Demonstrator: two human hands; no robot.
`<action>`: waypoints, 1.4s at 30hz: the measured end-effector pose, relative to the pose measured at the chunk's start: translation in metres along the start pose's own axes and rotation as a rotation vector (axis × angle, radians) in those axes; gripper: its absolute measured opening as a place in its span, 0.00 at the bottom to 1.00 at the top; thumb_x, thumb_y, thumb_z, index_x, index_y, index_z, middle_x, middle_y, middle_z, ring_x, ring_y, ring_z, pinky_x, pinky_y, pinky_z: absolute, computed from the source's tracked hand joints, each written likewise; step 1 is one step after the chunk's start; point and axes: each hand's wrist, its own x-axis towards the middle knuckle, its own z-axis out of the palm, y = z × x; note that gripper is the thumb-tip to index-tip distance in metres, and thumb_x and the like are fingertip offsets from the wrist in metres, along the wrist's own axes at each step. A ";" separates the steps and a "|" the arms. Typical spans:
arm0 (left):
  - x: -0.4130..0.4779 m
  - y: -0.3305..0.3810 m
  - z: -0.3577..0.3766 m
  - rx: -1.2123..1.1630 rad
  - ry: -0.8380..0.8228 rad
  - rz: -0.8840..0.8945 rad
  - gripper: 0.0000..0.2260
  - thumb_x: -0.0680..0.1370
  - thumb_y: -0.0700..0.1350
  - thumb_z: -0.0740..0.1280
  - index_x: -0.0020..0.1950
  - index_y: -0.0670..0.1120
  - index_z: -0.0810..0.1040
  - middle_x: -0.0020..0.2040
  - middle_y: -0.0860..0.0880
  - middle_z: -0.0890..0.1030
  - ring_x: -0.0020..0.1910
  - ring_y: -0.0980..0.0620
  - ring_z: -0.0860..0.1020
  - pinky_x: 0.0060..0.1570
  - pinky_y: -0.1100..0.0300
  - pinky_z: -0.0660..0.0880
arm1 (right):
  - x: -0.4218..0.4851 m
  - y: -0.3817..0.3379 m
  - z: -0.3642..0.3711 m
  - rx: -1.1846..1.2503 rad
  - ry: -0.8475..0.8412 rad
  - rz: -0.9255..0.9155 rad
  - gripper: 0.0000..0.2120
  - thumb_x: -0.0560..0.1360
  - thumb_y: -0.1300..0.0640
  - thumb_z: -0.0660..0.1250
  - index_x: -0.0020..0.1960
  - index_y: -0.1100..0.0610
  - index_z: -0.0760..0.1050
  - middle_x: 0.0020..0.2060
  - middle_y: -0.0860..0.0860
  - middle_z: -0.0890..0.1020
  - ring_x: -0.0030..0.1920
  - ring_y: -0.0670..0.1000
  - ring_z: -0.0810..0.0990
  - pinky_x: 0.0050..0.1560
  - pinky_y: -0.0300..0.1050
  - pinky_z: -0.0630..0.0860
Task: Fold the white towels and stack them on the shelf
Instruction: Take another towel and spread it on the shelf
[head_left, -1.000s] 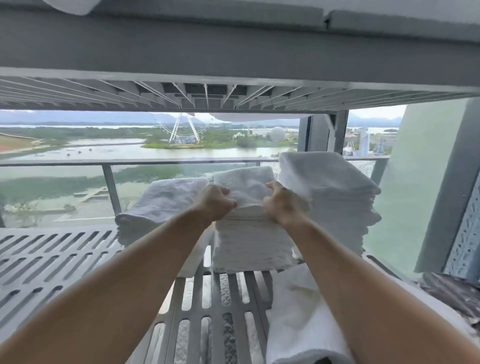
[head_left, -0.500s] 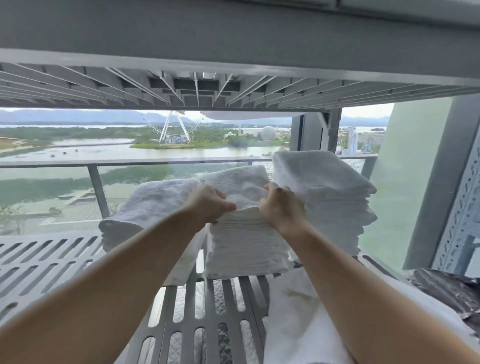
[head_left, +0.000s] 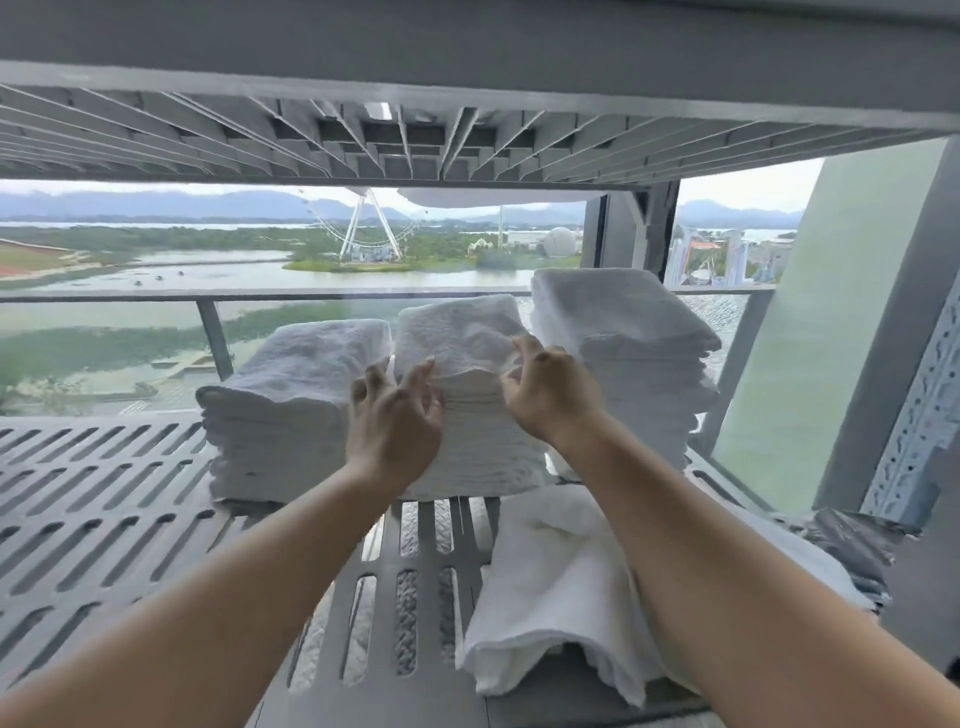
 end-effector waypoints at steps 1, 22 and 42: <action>-0.010 0.002 0.002 -0.009 0.038 0.007 0.23 0.80 0.51 0.63 0.75 0.57 0.67 0.75 0.42 0.58 0.73 0.39 0.58 0.73 0.41 0.60 | -0.005 0.002 -0.001 0.019 -0.007 0.000 0.23 0.77 0.50 0.62 0.71 0.54 0.68 0.52 0.58 0.80 0.54 0.62 0.79 0.51 0.51 0.78; -0.155 0.044 0.001 -0.064 -0.494 0.077 0.31 0.75 0.55 0.65 0.75 0.48 0.61 0.66 0.44 0.77 0.66 0.39 0.72 0.60 0.46 0.73 | -0.189 0.032 -0.066 -0.230 -0.180 0.331 0.35 0.69 0.30 0.64 0.70 0.47 0.69 0.65 0.53 0.76 0.67 0.59 0.72 0.66 0.57 0.68; -0.177 0.049 -0.026 -0.220 -0.334 0.107 0.44 0.72 0.54 0.74 0.82 0.53 0.53 0.75 0.50 0.67 0.71 0.48 0.69 0.65 0.59 0.65 | -0.194 0.024 -0.045 0.283 0.157 0.147 0.07 0.75 0.51 0.64 0.44 0.54 0.76 0.38 0.54 0.83 0.41 0.61 0.79 0.38 0.47 0.69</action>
